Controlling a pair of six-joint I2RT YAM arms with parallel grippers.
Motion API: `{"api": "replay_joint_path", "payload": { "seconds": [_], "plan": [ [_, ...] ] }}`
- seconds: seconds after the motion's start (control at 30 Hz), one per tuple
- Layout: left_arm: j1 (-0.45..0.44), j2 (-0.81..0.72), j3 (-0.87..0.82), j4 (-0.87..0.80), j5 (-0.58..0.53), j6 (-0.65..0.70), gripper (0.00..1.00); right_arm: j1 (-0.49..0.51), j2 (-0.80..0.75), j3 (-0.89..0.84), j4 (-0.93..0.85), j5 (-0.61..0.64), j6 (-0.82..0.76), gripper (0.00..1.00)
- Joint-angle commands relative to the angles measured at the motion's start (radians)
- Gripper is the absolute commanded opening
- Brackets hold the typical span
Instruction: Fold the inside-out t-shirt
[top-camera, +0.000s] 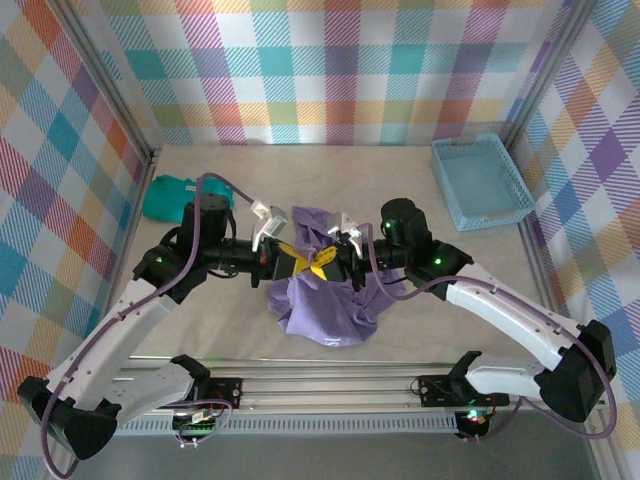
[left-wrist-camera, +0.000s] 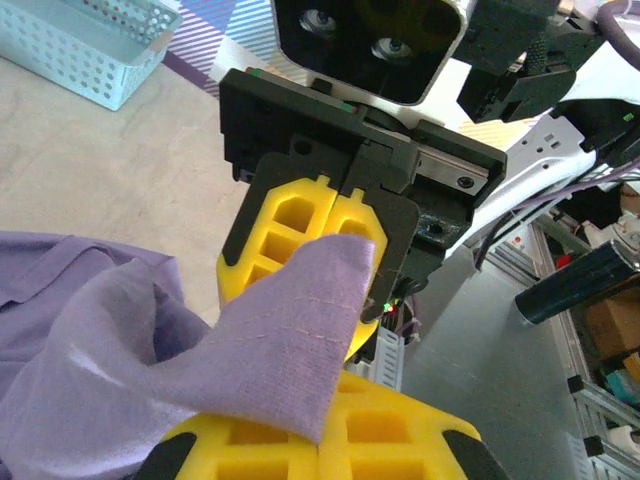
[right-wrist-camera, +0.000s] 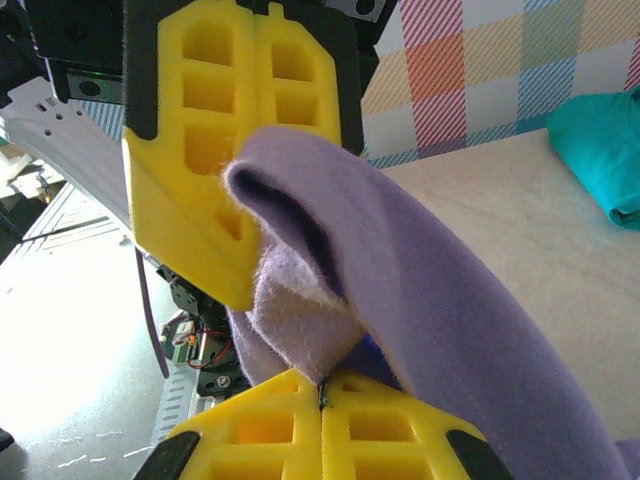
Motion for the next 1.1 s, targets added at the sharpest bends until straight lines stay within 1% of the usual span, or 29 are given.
{"api": "replay_joint_path", "payload": {
  "seconds": [0.0, 0.07, 0.1, 0.17, 0.23, 0.27, 0.33, 0.43, 0.53, 0.67, 0.73, 0.77, 0.83, 0.9, 0.93, 0.97, 1.0, 1.03, 1.07],
  "plan": [
    [0.005, 0.003, 0.030, -0.030, -0.064, 0.024, 0.00, -0.001, -0.044, 0.008, -0.010, -0.017, 0.006, 0.00],
    [0.005, 0.008, 0.029, -0.050, -0.140, 0.021, 0.01, -0.001, -0.050, 0.019, -0.028, -0.022, 0.017, 0.00],
    [0.005, 0.012, 0.031, -0.062, -0.181, 0.018, 0.04, -0.001, -0.052, 0.025, -0.037, -0.024, 0.026, 0.00],
    [0.003, 0.022, 0.031, -0.076, -0.209, 0.000, 0.16, -0.001, -0.050, 0.033, -0.037, -0.019, 0.053, 0.00],
    [0.000, 0.016, 0.012, -0.064, -0.186, -0.035, 0.30, -0.001, -0.046, 0.041, -0.035, 0.003, 0.086, 0.00],
    [-0.004, 0.004, -0.007, -0.043, -0.176, -0.059, 0.35, -0.001, -0.044, 0.044, -0.033, 0.011, 0.098, 0.00],
    [-0.016, -0.044, -0.069, 0.030, -0.172, -0.117, 0.44, 0.000, -0.037, 0.049, -0.026, 0.047, 0.128, 0.00],
    [-0.025, -0.117, -0.144, 0.125, -0.185, -0.185, 0.50, -0.001, -0.024, 0.057, -0.024, 0.088, 0.156, 0.00],
    [-0.035, -0.152, -0.175, 0.153, -0.207, -0.208, 0.56, 0.000, -0.004, 0.069, -0.014, 0.096, 0.197, 0.00],
    [-0.056, -0.132, -0.186, 0.146, -0.212, -0.195, 0.64, 0.000, 0.014, 0.084, -0.008, 0.134, 0.244, 0.00],
    [-0.072, -0.118, -0.197, 0.165, -0.219, -0.193, 0.65, 0.000, 0.017, 0.086, -0.007, 0.154, 0.261, 0.00],
    [-0.080, -0.106, -0.199, 0.167, -0.236, -0.189, 0.65, -0.001, 0.016, 0.085, 0.000, 0.156, 0.273, 0.00],
    [-0.092, -0.077, -0.193, 0.151, -0.275, -0.174, 0.58, 0.000, 0.013, 0.085, 0.008, 0.152, 0.290, 0.00],
    [-0.093, -0.047, -0.178, 0.115, -0.327, -0.160, 0.40, 0.000, 0.003, 0.091, -0.002, 0.161, 0.291, 0.00],
    [-0.093, -0.037, -0.173, 0.097, -0.364, -0.155, 0.26, -0.001, -0.004, 0.096, -0.018, 0.169, 0.279, 0.00],
    [-0.093, -0.028, -0.170, 0.082, -0.398, -0.150, 0.14, -0.001, -0.014, 0.102, -0.038, 0.178, 0.267, 0.00],
    [-0.093, -0.025, -0.168, 0.074, -0.417, -0.143, 0.06, -0.001, -0.019, 0.108, -0.054, 0.179, 0.251, 0.00],
    [-0.093, -0.025, -0.168, 0.068, -0.429, -0.135, 0.02, -0.002, -0.027, 0.113, -0.070, 0.177, 0.233, 0.00],
    [-0.093, -0.026, -0.168, 0.065, -0.430, -0.128, 0.00, -0.005, -0.031, 0.115, -0.082, 0.168, 0.220, 0.00]
  ]
}}
